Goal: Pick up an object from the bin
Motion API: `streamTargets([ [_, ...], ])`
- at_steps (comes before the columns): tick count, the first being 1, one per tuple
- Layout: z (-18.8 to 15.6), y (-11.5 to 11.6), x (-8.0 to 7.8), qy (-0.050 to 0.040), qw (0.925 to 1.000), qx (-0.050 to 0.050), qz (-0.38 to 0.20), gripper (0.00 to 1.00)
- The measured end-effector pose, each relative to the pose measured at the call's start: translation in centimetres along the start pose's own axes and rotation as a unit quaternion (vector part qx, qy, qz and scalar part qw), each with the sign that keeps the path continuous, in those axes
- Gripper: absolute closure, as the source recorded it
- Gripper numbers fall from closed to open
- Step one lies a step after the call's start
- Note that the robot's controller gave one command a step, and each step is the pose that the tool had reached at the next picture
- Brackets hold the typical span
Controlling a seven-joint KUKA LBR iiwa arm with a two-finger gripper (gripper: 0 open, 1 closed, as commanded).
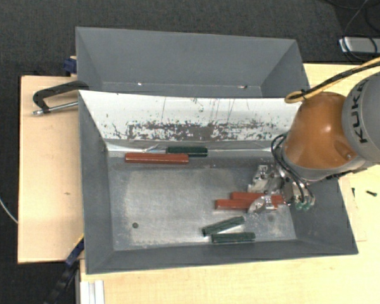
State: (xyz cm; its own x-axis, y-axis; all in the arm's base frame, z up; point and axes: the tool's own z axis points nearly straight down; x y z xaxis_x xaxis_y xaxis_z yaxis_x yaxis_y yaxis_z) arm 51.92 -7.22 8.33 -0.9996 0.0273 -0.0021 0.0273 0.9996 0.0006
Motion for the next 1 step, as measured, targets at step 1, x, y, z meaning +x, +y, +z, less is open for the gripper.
streamTargets([
  [1,-1.62,0.03,0.10,0.0027,1.0000,0.000,0.000,1.00],
])
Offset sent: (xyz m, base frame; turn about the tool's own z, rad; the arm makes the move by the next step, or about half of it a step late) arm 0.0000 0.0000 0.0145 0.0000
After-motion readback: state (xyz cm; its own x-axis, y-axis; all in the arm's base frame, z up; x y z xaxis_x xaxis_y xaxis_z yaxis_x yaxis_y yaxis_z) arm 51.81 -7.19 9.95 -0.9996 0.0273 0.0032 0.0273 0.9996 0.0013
